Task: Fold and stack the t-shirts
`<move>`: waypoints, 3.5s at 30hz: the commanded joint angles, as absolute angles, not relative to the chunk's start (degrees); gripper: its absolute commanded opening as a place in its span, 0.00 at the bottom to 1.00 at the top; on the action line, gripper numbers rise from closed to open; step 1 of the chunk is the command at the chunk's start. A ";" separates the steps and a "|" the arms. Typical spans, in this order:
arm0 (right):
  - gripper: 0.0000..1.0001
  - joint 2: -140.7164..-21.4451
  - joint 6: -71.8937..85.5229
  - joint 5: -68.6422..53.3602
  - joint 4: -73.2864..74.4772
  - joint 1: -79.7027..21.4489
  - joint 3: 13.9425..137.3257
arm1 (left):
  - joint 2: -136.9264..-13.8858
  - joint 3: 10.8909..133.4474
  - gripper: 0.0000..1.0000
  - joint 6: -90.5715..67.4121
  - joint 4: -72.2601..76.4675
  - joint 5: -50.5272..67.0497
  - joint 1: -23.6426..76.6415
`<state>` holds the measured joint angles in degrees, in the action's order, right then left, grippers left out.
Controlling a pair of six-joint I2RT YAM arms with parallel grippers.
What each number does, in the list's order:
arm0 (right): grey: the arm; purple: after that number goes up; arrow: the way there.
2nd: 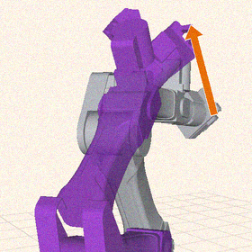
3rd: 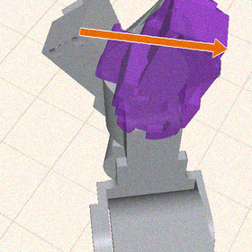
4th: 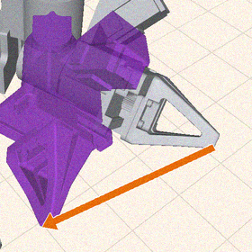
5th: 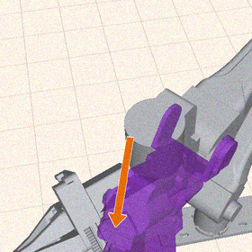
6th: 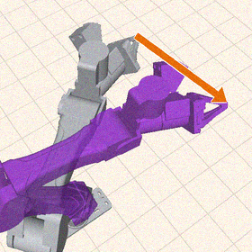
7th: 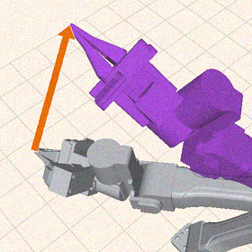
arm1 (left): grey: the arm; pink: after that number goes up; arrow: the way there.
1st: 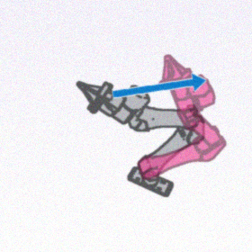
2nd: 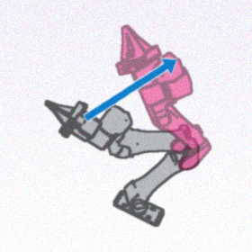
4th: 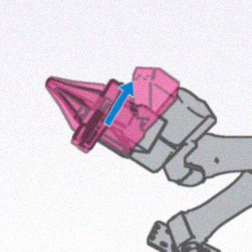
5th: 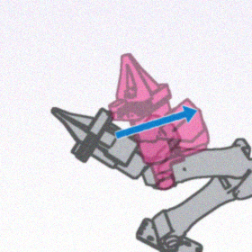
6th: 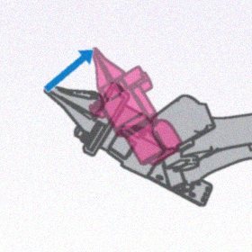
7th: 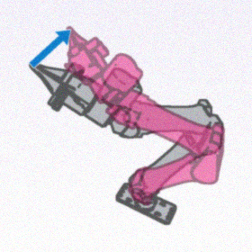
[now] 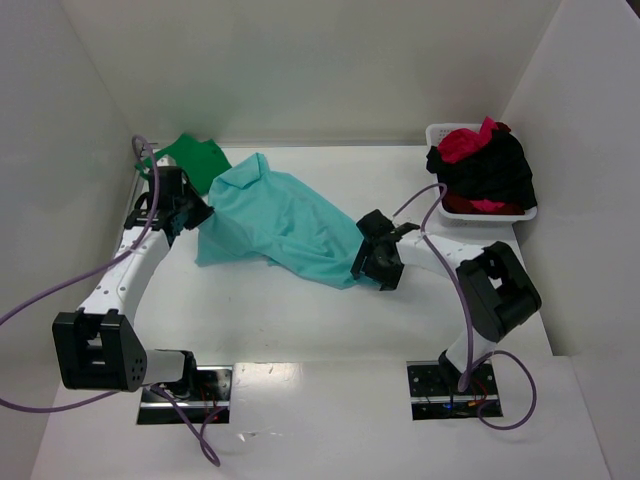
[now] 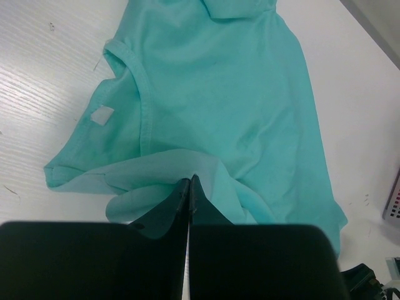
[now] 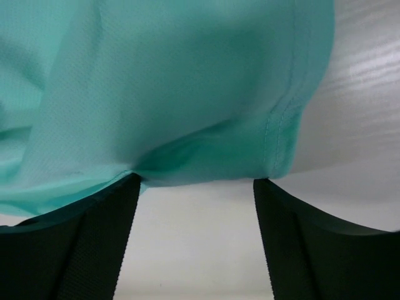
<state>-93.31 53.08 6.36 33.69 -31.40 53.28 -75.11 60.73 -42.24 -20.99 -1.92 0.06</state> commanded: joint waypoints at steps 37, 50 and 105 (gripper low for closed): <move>0.39 -111.09 36.30 19.95 22.24 -29.71 81.56 | -74.79 58.54 0.00 -41.57 -19.42 2.64 -1.58; 0.74 -97.80 37.27 15.99 20.87 -23.41 72.39 | -74.79 58.01 0.00 -40.72 -19.95 4.22 -1.58; 0.25 -105.38 30.81 0.35 13.32 -20.04 61.00 | -76.99 59.59 0.00 -39.95 -21.18 5.80 -1.58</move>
